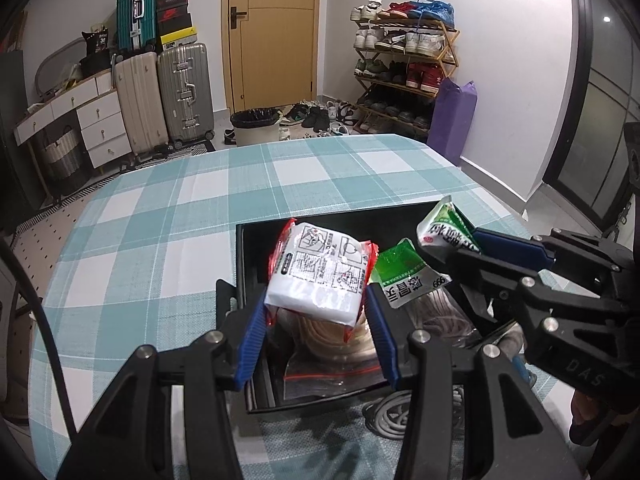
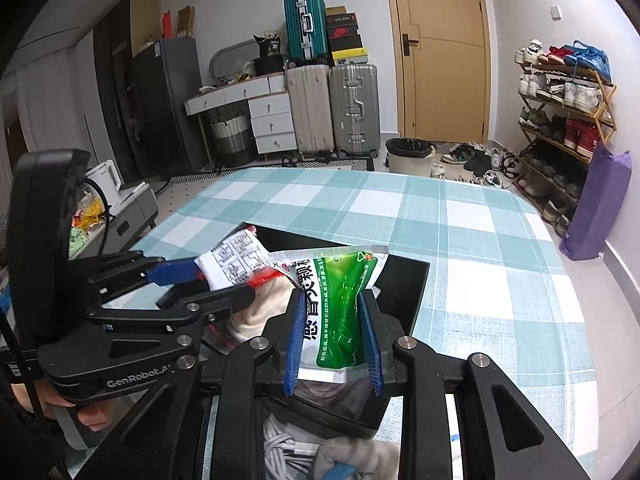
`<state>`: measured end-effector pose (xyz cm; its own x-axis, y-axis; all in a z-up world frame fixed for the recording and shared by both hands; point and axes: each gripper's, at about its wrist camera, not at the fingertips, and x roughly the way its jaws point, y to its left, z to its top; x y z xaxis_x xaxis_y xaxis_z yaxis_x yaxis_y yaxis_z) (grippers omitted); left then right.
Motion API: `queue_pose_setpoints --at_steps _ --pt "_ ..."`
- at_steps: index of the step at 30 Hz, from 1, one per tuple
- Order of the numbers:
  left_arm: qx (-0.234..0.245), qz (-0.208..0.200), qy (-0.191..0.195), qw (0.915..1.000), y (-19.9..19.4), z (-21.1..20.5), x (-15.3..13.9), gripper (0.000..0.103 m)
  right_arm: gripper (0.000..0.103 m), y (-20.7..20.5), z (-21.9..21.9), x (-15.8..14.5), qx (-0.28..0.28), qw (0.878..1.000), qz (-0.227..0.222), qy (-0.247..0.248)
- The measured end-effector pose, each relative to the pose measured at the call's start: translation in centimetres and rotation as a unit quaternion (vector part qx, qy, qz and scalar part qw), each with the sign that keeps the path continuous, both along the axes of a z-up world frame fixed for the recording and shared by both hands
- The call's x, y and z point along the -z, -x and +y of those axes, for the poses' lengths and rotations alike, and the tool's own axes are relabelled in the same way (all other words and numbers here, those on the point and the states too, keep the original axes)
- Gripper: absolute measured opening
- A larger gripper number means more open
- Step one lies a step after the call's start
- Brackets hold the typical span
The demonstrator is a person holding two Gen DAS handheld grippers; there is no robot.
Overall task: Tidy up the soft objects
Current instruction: 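Lower the packet and sachet into the black box, opening both grippers, then move the right gripper to the white plush toy and grasp it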
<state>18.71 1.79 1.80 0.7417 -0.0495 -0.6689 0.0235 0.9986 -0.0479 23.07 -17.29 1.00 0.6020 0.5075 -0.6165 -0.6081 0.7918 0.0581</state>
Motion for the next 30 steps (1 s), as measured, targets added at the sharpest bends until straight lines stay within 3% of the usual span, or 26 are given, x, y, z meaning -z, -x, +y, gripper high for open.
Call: queue_pose_setpoints --at_steps 5,10,14,15,18,20,30 --pt "0.000 0.003 0.002 1.0000 -0.1 0.0 0.0 0.053 0.028 -0.1 -0.1 0.4 0.002 1.000 0.000 0.004" --pt "0.002 0.002 0.006 1.0000 0.0 0.0 -0.2 0.064 0.041 0.6 -0.8 -0.2 0.008 1.000 -0.013 -0.001" --pt "0.002 -0.002 0.005 1.0000 0.5 -0.2 -0.7 0.075 0.056 1.4 -1.8 -1.0 0.020 0.999 -0.029 0.002" --pt "0.002 -0.004 0.004 1.0000 0.7 -0.3 -0.9 0.085 0.066 1.6 -2.2 -1.2 0.024 0.999 -0.030 0.001" --pt "0.000 -0.025 -0.004 0.9997 1.7 -0.5 -1.7 0.098 0.093 2.5 -3.5 -1.9 0.037 0.998 -0.042 -0.011" --pt "-0.005 -0.028 -0.013 0.9995 2.2 -0.6 -2.1 0.099 0.099 3.0 -4.1 -2.2 0.038 0.998 -0.043 -0.015" --pt "-0.009 -0.024 -0.018 0.9995 4.7 -0.7 -2.3 0.101 0.102 6.1 -5.5 -1.8 0.028 0.999 -0.033 -0.004"
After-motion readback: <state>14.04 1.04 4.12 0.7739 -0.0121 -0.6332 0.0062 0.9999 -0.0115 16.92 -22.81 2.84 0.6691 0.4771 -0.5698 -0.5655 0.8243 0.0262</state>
